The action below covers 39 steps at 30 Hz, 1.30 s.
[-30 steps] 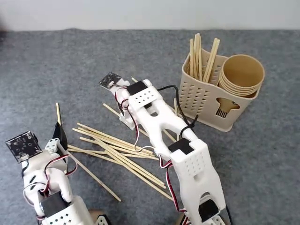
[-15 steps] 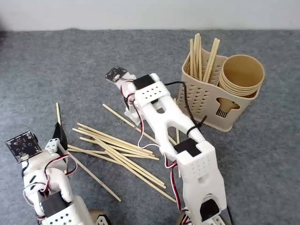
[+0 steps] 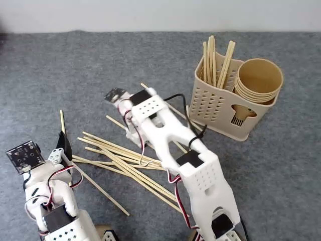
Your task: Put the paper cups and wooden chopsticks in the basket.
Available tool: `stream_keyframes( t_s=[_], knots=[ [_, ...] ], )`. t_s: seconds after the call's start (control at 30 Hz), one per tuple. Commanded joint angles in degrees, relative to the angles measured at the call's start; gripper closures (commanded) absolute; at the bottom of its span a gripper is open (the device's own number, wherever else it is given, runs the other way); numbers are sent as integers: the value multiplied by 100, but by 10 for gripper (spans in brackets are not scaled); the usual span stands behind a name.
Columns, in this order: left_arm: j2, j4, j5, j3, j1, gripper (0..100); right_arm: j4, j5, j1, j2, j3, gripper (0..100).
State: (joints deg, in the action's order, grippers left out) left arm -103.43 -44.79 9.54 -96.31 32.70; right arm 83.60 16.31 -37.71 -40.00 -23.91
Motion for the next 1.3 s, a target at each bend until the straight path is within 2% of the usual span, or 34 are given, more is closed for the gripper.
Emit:
stream_keyframes(
  t_s=[0.0, 0.27, 0.47, 0.77, 0.83, 1.07, 1.13, 1.27],
  knots=[
    [-88, 123, -35, 31, -44, 739, 145, -97, -127, 101, -281, 574],
    [-88, 123, -35, 31, -44, 739, 22, -299, -92, 101, -343, 573],
    [-88, 123, -35, 31, -35, 739, -497, -290, 312, -127, -343, 572],
    [-88, 123, -35, 31, -35, 739, -470, -290, 268, -453, -343, 584],
    [-88, 123, -35, 22, -35, 739, -470, -290, 259, -497, -343, 634],
    [-88, 123, -35, 22, -35, 739, -514, -290, 251, -462, -343, 920],
    [-88, 123, -35, 22, -35, 739, -523, -290, 251, -462, -343, 957],
    [-88, 123, -35, 22, -35, 739, -523, -290, 251, -462, -343, 970]
  ],
)
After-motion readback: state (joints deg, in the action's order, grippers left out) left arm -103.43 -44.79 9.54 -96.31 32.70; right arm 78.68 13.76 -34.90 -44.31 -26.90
